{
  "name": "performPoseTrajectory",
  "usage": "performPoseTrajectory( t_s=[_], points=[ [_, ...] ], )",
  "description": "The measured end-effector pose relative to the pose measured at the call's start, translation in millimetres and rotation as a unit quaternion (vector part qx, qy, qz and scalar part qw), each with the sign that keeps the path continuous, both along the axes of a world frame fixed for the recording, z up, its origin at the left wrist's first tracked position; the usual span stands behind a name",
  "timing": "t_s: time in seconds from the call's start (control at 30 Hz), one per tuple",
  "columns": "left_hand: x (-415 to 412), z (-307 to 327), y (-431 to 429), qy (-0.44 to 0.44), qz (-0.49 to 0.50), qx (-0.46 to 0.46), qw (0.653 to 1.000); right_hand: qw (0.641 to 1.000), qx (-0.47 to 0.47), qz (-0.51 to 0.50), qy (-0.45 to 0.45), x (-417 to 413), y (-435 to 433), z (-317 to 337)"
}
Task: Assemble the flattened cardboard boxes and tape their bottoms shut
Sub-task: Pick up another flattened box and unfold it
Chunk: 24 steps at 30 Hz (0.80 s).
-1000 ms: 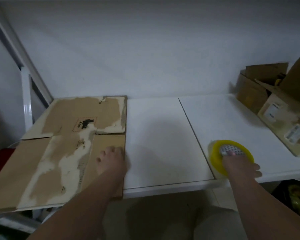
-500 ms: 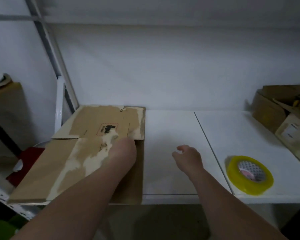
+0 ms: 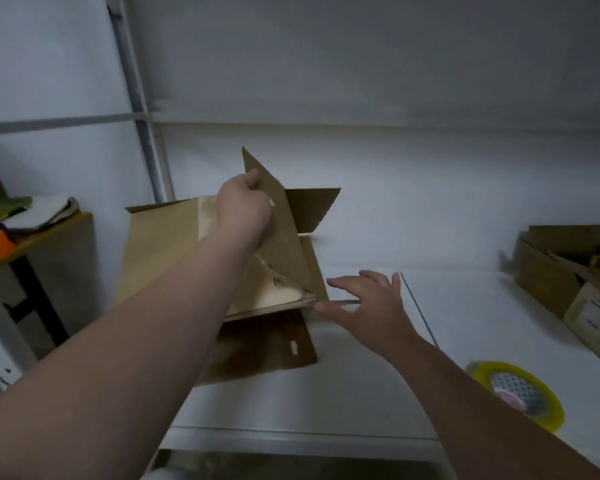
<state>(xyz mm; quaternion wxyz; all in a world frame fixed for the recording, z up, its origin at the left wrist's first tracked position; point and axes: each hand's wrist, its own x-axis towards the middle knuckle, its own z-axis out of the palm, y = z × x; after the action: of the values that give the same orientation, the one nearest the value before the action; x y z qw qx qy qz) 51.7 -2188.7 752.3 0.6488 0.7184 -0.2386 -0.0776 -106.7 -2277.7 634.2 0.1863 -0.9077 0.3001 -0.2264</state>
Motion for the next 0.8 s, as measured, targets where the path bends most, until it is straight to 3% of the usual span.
performPoseTrajectory(
  t_s=[0.1,0.23,0.3,0.37,0.43,0.47,0.57,0.67,0.73,0.8],
  points=[
    [-2.3,24.2,-14.6,0.011,-0.018,-0.047,0.999,0.999,-0.017,-0.005,-0.033,1.4,0.7,21.8],
    [-19.1,51.1,-20.7,0.084,-0.22,-0.091,0.968,0.994,-0.013,-0.094,-0.057,9.3,-8.5,51.1],
    [-27.2,58.4,-17.8,0.034,-0.272,-0.043,0.961,0.984,-0.005,-0.171,-0.056,7.0,-17.8,66.0],
    [-21.9,57.8,-12.9,-0.155,-0.227,0.068,0.959,0.962,0.029,-0.261,-0.074,0.0,-34.3,77.2],
    [-4.5,49.9,-6.0,-0.337,-0.085,0.194,0.917,0.938,0.079,-0.323,-0.095,-11.0,-48.7,84.4],
    [2.6,45.5,-1.7,-0.374,-0.024,0.227,0.899,0.929,0.104,-0.339,-0.106,-14.9,-55.7,86.0],
    [10.5,35.2,9.2,-0.309,0.06,0.199,0.928,0.912,0.154,-0.359,-0.123,-21.0,-60.2,92.9],
    [10.7,25.9,16.6,-0.325,0.128,0.186,0.918,0.898,0.168,-0.388,-0.123,-24.7,-61.4,100.1],
    [15.1,24.2,22.3,-0.334,0.128,0.146,0.922,0.881,0.204,-0.405,-0.137,-30.6,-64.7,104.5],
    [20.4,21.6,27.4,-0.279,0.087,0.092,0.952,0.86,0.243,-0.414,-0.176,-38.4,-70.2,104.7]
  ],
)
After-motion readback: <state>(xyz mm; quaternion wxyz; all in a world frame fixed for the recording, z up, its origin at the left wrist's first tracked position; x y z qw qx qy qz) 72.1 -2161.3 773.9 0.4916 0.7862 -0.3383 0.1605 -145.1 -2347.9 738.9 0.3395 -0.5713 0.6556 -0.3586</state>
